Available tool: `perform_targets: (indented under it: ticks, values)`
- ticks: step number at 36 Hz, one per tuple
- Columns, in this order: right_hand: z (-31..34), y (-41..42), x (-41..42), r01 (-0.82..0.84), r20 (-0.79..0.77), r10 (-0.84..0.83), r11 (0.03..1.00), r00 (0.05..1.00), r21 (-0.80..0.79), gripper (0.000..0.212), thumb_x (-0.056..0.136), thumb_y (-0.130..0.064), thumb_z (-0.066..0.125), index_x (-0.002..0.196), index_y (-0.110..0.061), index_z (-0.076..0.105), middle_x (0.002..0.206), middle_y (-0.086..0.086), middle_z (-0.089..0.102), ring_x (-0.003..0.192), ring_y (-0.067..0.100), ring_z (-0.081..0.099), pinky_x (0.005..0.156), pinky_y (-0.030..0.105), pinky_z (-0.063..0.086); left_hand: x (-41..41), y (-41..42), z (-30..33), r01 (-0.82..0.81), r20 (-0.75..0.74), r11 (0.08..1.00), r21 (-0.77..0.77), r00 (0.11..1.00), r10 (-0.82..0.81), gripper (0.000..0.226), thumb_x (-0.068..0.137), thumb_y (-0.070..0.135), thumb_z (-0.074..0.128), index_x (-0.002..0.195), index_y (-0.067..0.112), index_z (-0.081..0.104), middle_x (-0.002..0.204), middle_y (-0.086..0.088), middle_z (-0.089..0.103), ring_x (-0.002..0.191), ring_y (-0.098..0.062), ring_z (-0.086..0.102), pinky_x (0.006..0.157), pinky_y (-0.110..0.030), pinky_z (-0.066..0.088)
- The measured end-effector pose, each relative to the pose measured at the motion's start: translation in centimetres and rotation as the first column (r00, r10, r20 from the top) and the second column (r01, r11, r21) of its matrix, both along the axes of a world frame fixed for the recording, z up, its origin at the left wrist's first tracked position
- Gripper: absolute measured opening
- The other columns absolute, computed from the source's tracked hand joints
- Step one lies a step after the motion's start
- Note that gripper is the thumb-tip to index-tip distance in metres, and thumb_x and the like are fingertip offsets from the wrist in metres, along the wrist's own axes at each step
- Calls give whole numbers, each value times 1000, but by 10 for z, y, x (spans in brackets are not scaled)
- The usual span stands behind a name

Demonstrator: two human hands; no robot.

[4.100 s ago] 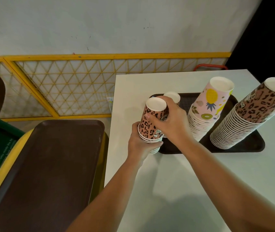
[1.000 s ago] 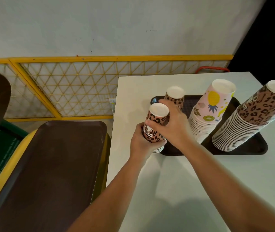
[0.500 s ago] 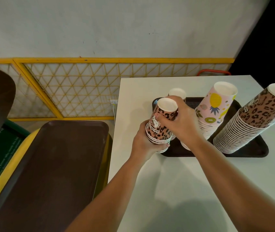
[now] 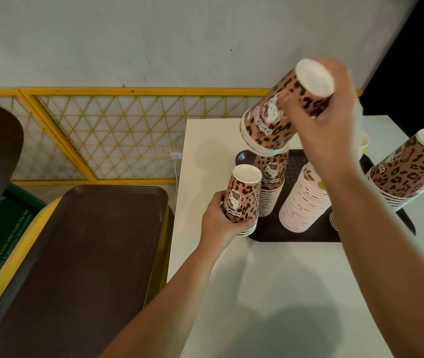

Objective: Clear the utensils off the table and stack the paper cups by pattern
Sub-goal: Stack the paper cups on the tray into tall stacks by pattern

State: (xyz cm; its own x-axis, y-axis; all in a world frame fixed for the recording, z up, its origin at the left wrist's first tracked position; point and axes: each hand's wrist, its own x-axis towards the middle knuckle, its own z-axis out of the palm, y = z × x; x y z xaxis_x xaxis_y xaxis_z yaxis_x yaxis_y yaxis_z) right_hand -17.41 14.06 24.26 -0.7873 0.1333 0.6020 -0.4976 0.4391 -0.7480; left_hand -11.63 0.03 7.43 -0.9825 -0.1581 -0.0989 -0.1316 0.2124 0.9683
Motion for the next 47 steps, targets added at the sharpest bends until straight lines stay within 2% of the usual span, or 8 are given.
perform_targets:
  ticks: [9,16,19,25,30,35,41,47]
  values:
    - [-29,-2,-24,91,49,-100,983,994,162,56,80,-28,67,128,-10,45,116,8,57,103,19,54,81,18,39,-1,-2,0,-20,-5,1000,-1,1000,20,69,56,14,90,109,31,49,103,13,64,99,-6,62,84,-28,53]
    - [-63,-3,-23,14,234,-81,962,969,274,71,84,-28,67,142,-14,29,135,10,47,123,22,45,87,14,28,-2,-3,2,-25,-13,1000,10,1000,25,69,56,10,90,103,38,47,103,13,63,100,-8,62,85,-30,54]
    - [-64,-7,-13,31,183,-79,966,980,256,76,84,-34,66,144,-13,26,142,7,38,132,17,36,94,9,21,-2,-1,3,-32,-26,999,7,999,32,68,56,11,89,104,36,47,103,12,63,99,-7,61,86,-31,54]
    - [-76,-19,19,-86,117,66,981,991,175,63,80,-38,69,129,-9,43,125,-3,49,112,-4,44,88,-3,29,-3,2,6,-60,-23,998,24,998,61,68,48,26,85,105,34,50,105,5,68,98,-12,65,85,-34,55]
    - [-96,-26,30,-215,311,139,950,940,225,71,71,-38,76,130,-16,43,122,-2,55,110,7,49,89,14,37,-2,5,12,-44,-31,999,31,999,45,64,59,13,87,108,31,50,104,7,67,97,-9,64,83,-26,54]
    - [-97,-25,29,-210,316,129,949,940,236,60,77,-30,73,128,-15,46,123,0,57,113,13,53,88,13,38,0,8,17,-1,-54,1000,21,999,2,76,59,14,89,115,35,43,107,17,60,100,-2,60,76,-9,49]
    - [-89,-22,27,-184,307,117,963,945,197,54,78,-27,71,125,-15,47,113,0,60,106,16,56,87,26,46,0,6,12,71,-33,997,30,997,-70,107,48,25,91,138,30,33,124,16,57,115,-7,57,96,-36,51]
    - [-83,-18,25,-170,287,118,971,951,165,52,79,-24,70,124,-15,46,108,-1,58,100,9,53,77,11,40,3,7,13,50,-43,999,9,998,-49,93,50,24,89,129,32,41,112,22,60,109,-2,58,92,-26,51]
